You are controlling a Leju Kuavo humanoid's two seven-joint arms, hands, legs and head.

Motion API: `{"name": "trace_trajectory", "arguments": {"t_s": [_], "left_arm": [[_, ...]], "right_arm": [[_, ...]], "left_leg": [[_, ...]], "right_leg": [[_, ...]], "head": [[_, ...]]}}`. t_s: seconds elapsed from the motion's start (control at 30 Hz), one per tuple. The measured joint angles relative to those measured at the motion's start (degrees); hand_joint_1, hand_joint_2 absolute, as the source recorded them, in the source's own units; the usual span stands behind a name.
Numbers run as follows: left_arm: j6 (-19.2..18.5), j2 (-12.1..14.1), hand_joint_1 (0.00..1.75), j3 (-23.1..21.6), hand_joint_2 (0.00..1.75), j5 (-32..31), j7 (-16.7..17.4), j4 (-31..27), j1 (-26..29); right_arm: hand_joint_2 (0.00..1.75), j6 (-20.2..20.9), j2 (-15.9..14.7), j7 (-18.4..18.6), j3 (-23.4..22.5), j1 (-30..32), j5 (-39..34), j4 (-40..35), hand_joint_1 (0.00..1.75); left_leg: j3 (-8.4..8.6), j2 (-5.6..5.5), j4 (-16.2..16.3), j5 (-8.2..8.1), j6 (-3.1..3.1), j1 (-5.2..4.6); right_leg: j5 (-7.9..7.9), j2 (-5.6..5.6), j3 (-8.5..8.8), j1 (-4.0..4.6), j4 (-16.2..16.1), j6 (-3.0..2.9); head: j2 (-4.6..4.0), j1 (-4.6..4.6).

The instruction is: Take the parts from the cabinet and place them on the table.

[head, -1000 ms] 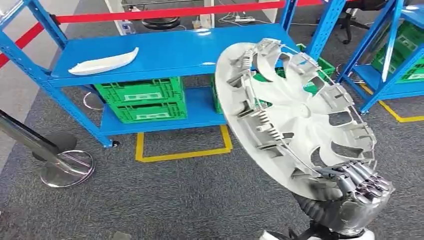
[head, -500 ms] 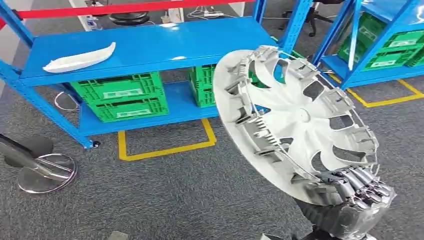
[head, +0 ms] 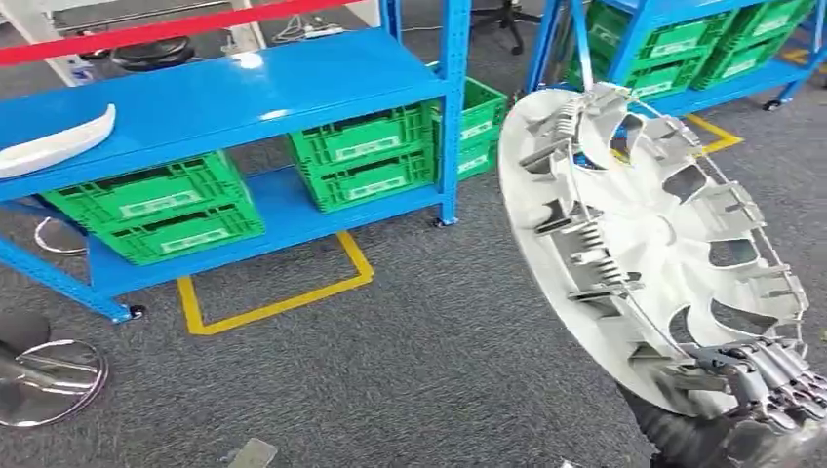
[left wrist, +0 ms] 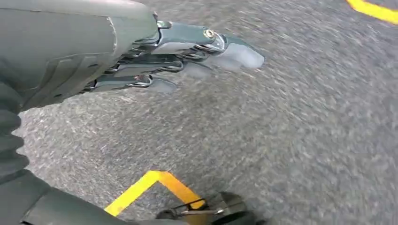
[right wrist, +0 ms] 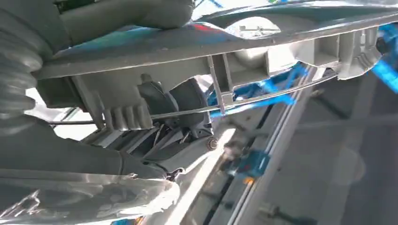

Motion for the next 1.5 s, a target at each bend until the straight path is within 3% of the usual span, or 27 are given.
{"name": "trace_trajectory", "arguments": {"t_s": [0.07, 0.13, 0.17, 0.2, 0.33, 0.4, 0.47, 0.53, 0.57, 0.63, 0.67, 0.7, 0.73, 0.83, 0.9, 0.93, 1.0, 1.03, 1.1, 1.17, 1.2, 1.23, 1.33, 1.37, 1.4, 1.43, 1.5], "left_arm": [[0.0, -0.2, 0.00, -0.4, 1.75, -0.7, 0.2, 0.0, -0.1], [0.0, -0.2, 0.00, -0.9, 1.75, -1.2, 0.5, 0.0, -0.2], [0.0, -0.2, 0.00, -1.1, 1.75, -1.3, 0.7, 0.0, -0.3], [0.1, -0.2, 0.00, -1.1, 1.75, -1.4, 0.8, 0.0, -0.3], [-0.9, -0.9, 0.00, -1.1, 1.75, -0.5, 0.7, 0.0, -0.6], [-0.9, -0.9, 0.00, -1.1, 1.75, -0.6, 0.7, 0.0, -0.6], [-0.9, -1.0, 0.00, -1.1, 1.75, -0.6, 0.8, 0.0, -0.3], [-0.9, -1.0, 0.00, -1.1, 1.75, -0.6, 0.8, 0.0, -0.2], [-0.9, -1.1, 0.00, -1.1, 1.75, -0.6, 0.8, 0.0, -0.2], [-0.9, -1.2, 0.00, -1.1, 1.75, -0.6, 0.8, 0.0, -0.4], [-0.9, -1.2, 0.00, -1.1, 1.75, -0.7, 0.8, 0.0, -0.6], [-0.9, -1.2, 0.00, -1.1, 1.75, -1.0, 0.8, 0.0, -0.6], [-0.8, -1.2, 0.00, -1.1, 1.75, -1.3, 0.8, 0.0, -0.8], [-0.4, -1.2, 0.00, -1.2, 1.75, -1.6, 0.6, 0.0, -1.2], [0.2, -1.1, 0.00, -1.1, 1.75, -0.9, -0.3, -0.1, -1.5], [0.5, -1.1, 0.00, -0.9, 1.75, -0.4, -0.6, -0.1, -1.5], [0.7, -0.9, 0.00, -0.8, 1.75, 0.2, -0.9, -0.1, -1.3], [0.7, -0.9, 0.00, -0.7, 1.75, 0.4, -1.0, -0.1, -1.1], [0.5, -0.8, 0.00, -0.3, 1.75, 0.7, -1.4, -0.1, -1.1], [0.4, -0.6, 0.00, 0.1, 1.75, 0.7, -1.5, -0.1, -1.2], [0.4, -0.3, 0.00, 0.2, 1.75, 0.7, -1.5, -0.1, -1.1], [0.4, -0.3, 0.00, 0.3, 1.75, 0.7, -1.5, -0.1, -1.0], [0.3, -0.2, 0.00, 0.3, 1.75, -0.1, -1.2, -0.1, -1.2], [0.3, -0.3, 0.00, 0.3, 1.75, -0.2, -1.1, -0.1, -1.2], [0.3, -0.3, 0.00, 0.3, 1.75, -0.3, -1.0, -0.1, -1.1], [0.3, -0.2, 0.00, 0.3, 1.75, -0.4, -1.0, -0.1, -1.0], [0.4, -0.2, 0.00, 0.4, 1.75, -0.1, -1.3, -0.1, -0.5]], "right_arm": [[1.75, 0.0, 0.0, 0.1, -1.1, 0.7, -0.1, -0.8, 1.75], [1.75, 0.0, 0.0, 0.2, -1.9, 1.1, 0.2, -1.6, 1.75], [1.75, 0.0, 0.0, 0.5, -2.2, 1.4, 0.5, -2.2, 1.75], [1.75, 0.0, 0.0, 0.9, -2.4, 1.5, 0.8, -2.6, 1.75], [1.75, 0.0, 0.1, 4.2, -3.2, 3.0, 3.5, -4.8, 1.75], [1.75, 0.0, 0.1, 5.1, -3.3, 3.8, 4.6, -5.6, 1.75], [1.75, 0.0, 0.1, 5.5, -3.3, 4.2, 5.7, -5.9, 1.75], [1.75, 0.0, 0.1, 5.7, -3.3, 4.6, 6.0, -6.3, 1.75], [1.75, 0.0, 0.1, 5.9, -3.3, 4.7, 6.0, -6.3, 1.75], [1.75, 0.0, 0.1, 6.4, -3.3, 5.1, 7.0, -6.6, 1.75], [1.75, 0.0, 0.1, 6.9, -3.3, 5.1, 7.7, -6.9, 1.75], [1.75, 0.0, 0.1, 7.4, -3.3, 5.0, 8.1, -7.1, 1.75], [1.75, 0.0, 0.2, 7.6, -3.2, 5.1, 8.2, -7.3, 1.75], [1.75, 0.0, 0.2, 7.7, -3.3, 4.9, 7.9, -7.7, 1.75], [1.75, 0.0, 0.3, 8.1, -3.3, 4.2, 7.5, -7.7, 1.75], [1.75, 0.0, 0.4, 8.4, -3.3, 3.8, 7.4, -7.6, 1.75], [1.75, 0.0, 0.4, 8.7, -3.4, 3.5, 7.2, -7.5, 1.75], [1.75, 0.0, 0.4, 8.7, -3.4, 3.2, 7.2, -7.4, 1.75], [1.75, 0.0, 0.4, 8.7, -3.7, 2.8, 7.0, -7.1, 1.75], [1.75, 0.0, 0.4, 8.8, -3.9, 2.7, 7.1, -7.0, 1.75], [1.75, 0.0, 0.4, 8.7, -4.0, 2.5, 7.0, -6.9, 1.75], [1.75, 0.0, 0.4, 8.8, -4.0, 2.2, 7.1, -6.8, 1.75], [1.75, 0.0, 0.5, 10.0, -4.3, 2.2, 7.4, -6.8, 1.75], [1.75, 0.0, 0.5, 10.4, -4.4, 2.2, 7.4, -6.7, 1.75], [1.75, 0.0, 0.5, 10.6, -4.5, 2.2, 7.4, -6.7, 1.75], [1.75, 0.0, 0.5, 10.7, -4.5, 1.9, 7.4, -6.7, 1.75], [1.75, 0.0, 0.5, 11.0, -4.7, 1.8, 7.2, -6.7, 1.75]], "left_leg": [[0.86, -0.14, -1.4, 2.46, 0.26, 0.00], [5.33, -1.24, -10.2, 7.61, 0.89, -0.01], [7.43, -3.68, -14.7, 9.37, 1.39, 0.00], [7.74, -5.60, -15.8, 8.99, 1.79, 0.21], [7.77, -3.44, -17.4, 9.09, 2.20, 0.40], [7.53, -1.89, -17.6, 9.54, 2.76, 0.45], [7.21, -0.07, -17.6, 9.56, 2.79, 0.30], [6.99, 1.65, -17.5, 9.67, 2.70, 0.29], [7.00, 2.52, -17.5, 9.67, 2.68, 0.29], [7.12, 3.84, -17.4, 9.59, 2.52, 0.29], [7.26, 4.34, -17.2, 9.49, 2.25, 0.28], [7.14, 4.81, -17.1, 9.37, 1.80, -0.26], [7.07, 5.03, -16.9, 9.46, 1.44, -0.27], [7.28, 6.57, -17.1, 9.55, 0.75, -0.21], [6.37, 2.15, -14.7, 6.84, -0.05, 0.07], [4.61, 0.75, -10.4, 4.08, -0.08, 0.14], [0.63, -0.01, -1.2, 0.04, -0.06, 0.15], [-0.33, -0.07, 1.0, -0.21, 0.03, 0.15], [1.36, -0.24, -2.5, 3.40, 0.47, 0.13], [6.07, -2.31, -12.8, 9.21, 1.49, 0.03], [7.15, -5.05, -15.0, 9.18, 2.17, 0.09], [7.15, -5.23, -15.8, 9.52, 2.14, 0.19], [7.09, -3.61, -16.6, 9.01, 2.34, -0.09], [7.30, -2.53, -17.6, 9.60, 2.36, 0.58], [7.35, -2.03, -17.8, 9.67, 2.52, 0.51], [7.27, -1.33, -17.7, 9.69, 2.71, 0.47], [7.16, 0.36, -17.7, 9.69, 2.71, 0.34]], "right_leg": [[0.19, 1.66, -0.23, 0.07, 0.2, 0.18], [0.33, 3.17, -0.30, 0.10, 0.5, 0.40], [0.41, 3.79, -0.39, 0.06, 0.6, 0.53], [0.56, 4.35, -0.78, 0.37, 1.0, 0.91], [1.54, 6.28, -2.69, 0.08, 0.9, 2.54], [-1.67, 1.09, -4.56, 0.10, 4.7, 2.76], [-6.38, -0.48, -8.41, -0.10, 13.8, 3.39], [-7.94, -0.64, -10.13, -0.31, 18.8, 3.85], [-6.73, -0.81, -8.77, -0.41, 17.3, 3.95], [-2.48, -1.99, -2.88, -0.50, 7.8, 3.83], [-1.08, -3.97, 0.51, -0.46, 2.4, 3.74], [-2.27, -5.80, 1.75, 0.24, 0.6, 3.41], [-1.80, -4.64, 1.39, 0.07, 0.6, 2.66], [-1.51, -3.16, 0.25, 0.11, 0.6, 1.68], [-0.95, -2.13, 0.66, -0.32, 0.4, 0.78], [-0.75, -1.56, 0.40, -0.32, 0.4, 0.45], [-0.52, -0.14, -0.02, -0.14, 0.4, 0.16], [-0.43, 0.64, -0.12, -0.05, 0.5, 0.12], [-0.33, 2.20, -0.10, 0.12, 0.6, 0.16], [-0.29, 3.72, 0.09, 0.32, 0.7, 0.24], [-0.22, 4.16, -0.10, 0.19, 0.7, 0.40], [-0.06, 4.90, -0.46, 0.34, 1.1, 0.73], [0.74, 6.38, -1.73, -0.07, 0.9, 1.98], [0.28, 5.06, -2.47, 0.08, 1.5, 2.07], [-0.75, 2.38, -2.99, 0.26, 2.6, 2.46], [-2.98, 0.54, -4.56, 0.10, 5.9, 2.84], [-7.25, -0.54, -8.82, -0.31, 15.4, 3.49]], "head": [[0.00, 0.02], [0.00, -0.02], [0.00, -0.02], [0.00, 0.09], [0.00, -0.08], [0.00, 0.62], [0.00, 0.76], [0.00, 0.83], [0.00, 0.85], [0.00, 0.83], [0.00, 0.87], [0.00, 0.94], [0.00, 0.70], [0.00, 0.85], [0.00, 0.61], [0.00, 0.48], [0.00, 0.55], [0.00, 0.52], [0.00, 0.52], [0.00, 0.55], [0.00, 0.74], [0.00, 0.79], [0.00, 0.57], [0.00, 0.48], [0.00, 0.74], [0.00, 1.20], [0.00, 1.11]]}}
